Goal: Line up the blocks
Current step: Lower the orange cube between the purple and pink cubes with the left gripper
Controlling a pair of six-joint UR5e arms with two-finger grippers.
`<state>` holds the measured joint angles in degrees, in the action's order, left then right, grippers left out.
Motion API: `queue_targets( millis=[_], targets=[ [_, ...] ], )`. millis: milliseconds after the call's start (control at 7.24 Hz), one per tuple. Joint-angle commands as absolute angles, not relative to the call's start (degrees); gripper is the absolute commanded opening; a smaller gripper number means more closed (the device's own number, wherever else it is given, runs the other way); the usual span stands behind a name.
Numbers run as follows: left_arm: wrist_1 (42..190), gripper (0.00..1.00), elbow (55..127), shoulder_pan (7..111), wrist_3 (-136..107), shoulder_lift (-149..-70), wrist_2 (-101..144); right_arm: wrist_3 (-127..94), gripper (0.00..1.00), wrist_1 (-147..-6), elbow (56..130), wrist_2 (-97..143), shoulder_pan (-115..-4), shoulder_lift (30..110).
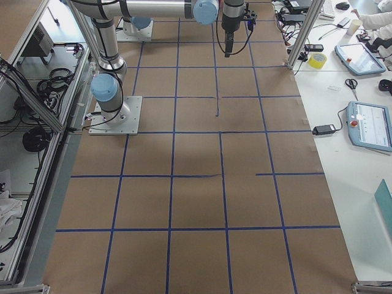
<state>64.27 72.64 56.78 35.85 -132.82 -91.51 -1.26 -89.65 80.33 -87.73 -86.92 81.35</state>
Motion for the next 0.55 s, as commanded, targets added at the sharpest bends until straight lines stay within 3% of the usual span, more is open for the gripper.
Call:
queue_targets(
  millis=[0, 414],
  targets=[
    [61.9, 0.0, 74.52, 56.78, 35.86, -133.77, -91.58, -1.23, 1.0, -89.74, 80.33, -87.89, -86.92, 81.39],
    [60.82, 0.0, 74.97, 56.78, 35.95, -133.42, -91.58, -1.23, 1.0, -89.65, 80.42, -87.89, -86.92, 81.39]
  ],
)
